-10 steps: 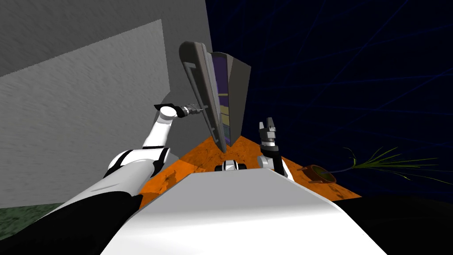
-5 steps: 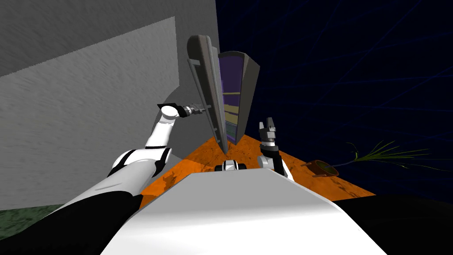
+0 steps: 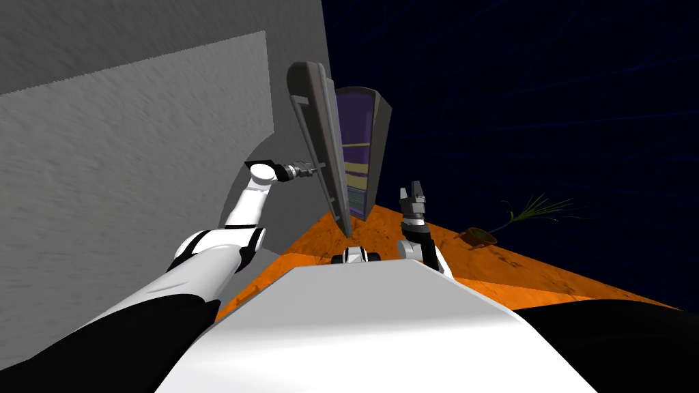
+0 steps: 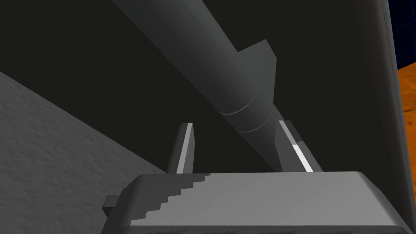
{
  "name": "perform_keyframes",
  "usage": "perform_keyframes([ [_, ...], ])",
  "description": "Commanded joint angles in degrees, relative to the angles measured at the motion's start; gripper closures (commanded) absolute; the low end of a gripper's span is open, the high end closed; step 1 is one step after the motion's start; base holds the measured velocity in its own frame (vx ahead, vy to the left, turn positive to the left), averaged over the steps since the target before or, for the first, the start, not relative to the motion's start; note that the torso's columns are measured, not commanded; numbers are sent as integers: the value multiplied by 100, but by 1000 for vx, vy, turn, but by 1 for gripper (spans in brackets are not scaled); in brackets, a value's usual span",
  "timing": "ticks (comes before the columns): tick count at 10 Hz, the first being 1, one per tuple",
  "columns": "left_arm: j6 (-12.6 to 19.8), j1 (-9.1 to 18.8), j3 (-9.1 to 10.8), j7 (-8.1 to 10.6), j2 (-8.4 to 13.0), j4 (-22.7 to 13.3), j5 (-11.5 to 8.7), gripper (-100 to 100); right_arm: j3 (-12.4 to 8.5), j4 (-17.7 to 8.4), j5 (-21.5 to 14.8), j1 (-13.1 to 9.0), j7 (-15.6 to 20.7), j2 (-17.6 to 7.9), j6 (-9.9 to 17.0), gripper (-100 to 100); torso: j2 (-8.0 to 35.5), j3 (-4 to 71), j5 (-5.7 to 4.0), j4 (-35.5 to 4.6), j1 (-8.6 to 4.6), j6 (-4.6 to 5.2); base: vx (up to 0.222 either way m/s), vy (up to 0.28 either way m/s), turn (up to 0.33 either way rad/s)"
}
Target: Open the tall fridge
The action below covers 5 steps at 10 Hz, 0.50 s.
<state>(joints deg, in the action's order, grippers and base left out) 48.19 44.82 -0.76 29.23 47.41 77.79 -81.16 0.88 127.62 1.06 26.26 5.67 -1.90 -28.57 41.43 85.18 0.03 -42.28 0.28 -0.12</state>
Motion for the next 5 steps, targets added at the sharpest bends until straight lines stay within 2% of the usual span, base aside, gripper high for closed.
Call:
perform_keyframes([
  [1, -138, 114, 113, -176, 41, -300, 6, 100, 0, 0, 0, -2, 0, 0, 0, 0, -2, 5, -3, 8, -4, 19, -77, 367, -339],
  [5, -181, 194, 159, -288, 55, -535, 19, 100, 0, 0, 0, -1, 0, -1, 0, 0, -21, 15, 0, 18, -6, 10, -126, 338, -295],
])
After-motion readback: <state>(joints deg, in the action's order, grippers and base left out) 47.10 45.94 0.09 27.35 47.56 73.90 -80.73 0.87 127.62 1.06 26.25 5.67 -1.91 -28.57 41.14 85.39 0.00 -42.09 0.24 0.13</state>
